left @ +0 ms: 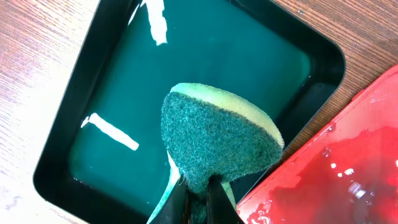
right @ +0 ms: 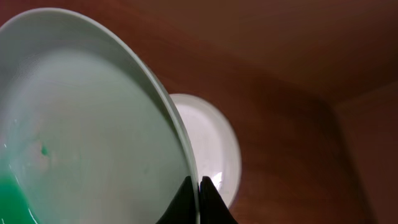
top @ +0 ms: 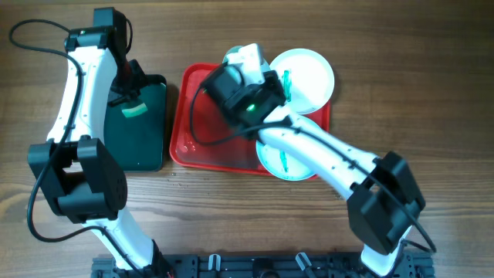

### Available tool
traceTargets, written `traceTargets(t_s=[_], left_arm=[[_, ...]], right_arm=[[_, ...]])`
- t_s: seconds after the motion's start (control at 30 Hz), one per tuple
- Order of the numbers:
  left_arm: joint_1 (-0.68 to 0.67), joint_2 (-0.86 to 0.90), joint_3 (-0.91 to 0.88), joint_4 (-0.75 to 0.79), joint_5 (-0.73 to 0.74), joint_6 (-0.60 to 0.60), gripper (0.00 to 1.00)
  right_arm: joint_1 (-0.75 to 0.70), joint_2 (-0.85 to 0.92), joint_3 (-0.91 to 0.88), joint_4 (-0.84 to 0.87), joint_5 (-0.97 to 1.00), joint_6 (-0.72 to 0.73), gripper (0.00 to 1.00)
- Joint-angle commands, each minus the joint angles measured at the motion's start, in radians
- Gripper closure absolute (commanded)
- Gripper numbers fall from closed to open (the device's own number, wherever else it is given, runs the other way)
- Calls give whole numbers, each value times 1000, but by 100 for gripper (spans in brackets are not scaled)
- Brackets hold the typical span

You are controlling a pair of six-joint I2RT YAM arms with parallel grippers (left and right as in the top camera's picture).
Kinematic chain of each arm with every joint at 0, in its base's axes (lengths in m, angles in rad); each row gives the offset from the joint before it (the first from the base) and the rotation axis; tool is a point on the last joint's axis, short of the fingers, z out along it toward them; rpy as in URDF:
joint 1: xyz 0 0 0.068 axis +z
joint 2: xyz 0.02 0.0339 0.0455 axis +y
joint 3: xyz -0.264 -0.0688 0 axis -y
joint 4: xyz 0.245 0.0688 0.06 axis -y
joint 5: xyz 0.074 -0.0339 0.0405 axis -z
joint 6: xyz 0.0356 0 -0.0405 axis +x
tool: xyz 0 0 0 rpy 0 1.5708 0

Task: Clean dirty plates on tray and stack at the side
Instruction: 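Lift the cleaned plate with the right gripper and carry it right of the tray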

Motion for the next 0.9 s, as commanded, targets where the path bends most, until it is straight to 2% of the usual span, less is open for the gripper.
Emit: traceTargets(t_s=[0.0, 0.07, 0.13, 0.43, 0.5, 0.57, 0.63, 0.67, 0.8, 0.87], left_arm=[[3, 9, -6, 4, 12, -21, 96], [3, 9, -6, 4, 12, -21, 96], [3, 9, -6, 3, 12, -21, 96], [3, 9, -6, 3, 12, -21, 96], [3, 9, -6, 3, 12, -21, 96], [3, 9, -6, 2, 12, -21, 96], [3, 9, -6, -4, 12, -21, 96], [3, 9, -6, -9, 12, -21, 96], [3, 9, -6, -10, 12, -21, 96], [3, 9, -6, -10, 12, -21, 96]], right_arm=[[90, -7, 15, 59, 386, -79, 96], [127, -7, 15, 107, 482, -123, 96], [153, -7, 15, 156, 495, -193, 96], [169, -7, 15, 160, 478, -197, 96], [156, -7, 15, 100, 277, -193, 96], [135, -8, 15, 15, 57, -121, 96], [69, -46, 15, -97, -277, -4, 96], [32, -69, 15, -108, -414, 0, 96], [-227, -192, 15, -105, -962, -11, 96], [-388, -234, 15, -140, -1150, -18, 96]])
